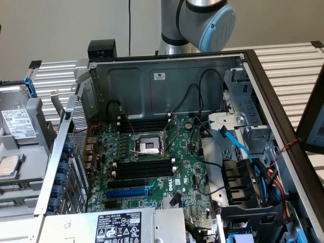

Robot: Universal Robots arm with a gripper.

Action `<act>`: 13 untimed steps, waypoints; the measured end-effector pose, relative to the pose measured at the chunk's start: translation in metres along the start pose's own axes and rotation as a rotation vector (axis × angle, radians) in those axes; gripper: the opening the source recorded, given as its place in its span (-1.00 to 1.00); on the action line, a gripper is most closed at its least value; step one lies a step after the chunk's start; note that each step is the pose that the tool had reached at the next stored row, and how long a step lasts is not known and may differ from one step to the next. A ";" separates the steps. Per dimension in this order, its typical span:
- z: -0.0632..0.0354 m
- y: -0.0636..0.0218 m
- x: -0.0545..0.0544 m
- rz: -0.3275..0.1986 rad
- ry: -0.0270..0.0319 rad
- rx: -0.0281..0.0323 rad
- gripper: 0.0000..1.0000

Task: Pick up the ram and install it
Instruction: 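Reach for the ram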

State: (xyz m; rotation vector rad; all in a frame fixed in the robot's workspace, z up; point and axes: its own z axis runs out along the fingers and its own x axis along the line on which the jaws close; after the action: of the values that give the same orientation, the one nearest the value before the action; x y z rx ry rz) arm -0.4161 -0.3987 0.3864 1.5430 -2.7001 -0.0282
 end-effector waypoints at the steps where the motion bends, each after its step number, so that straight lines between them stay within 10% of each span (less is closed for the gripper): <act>1: 0.0001 0.0000 0.000 -0.019 0.0006 0.0004 -0.79; 13: 0.0013 0.0000 0.000 -0.237 0.0074 0.0044 -0.79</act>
State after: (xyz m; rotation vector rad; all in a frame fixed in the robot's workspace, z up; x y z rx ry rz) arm -0.4161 -0.3987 0.3851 1.8511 -2.4967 -0.0222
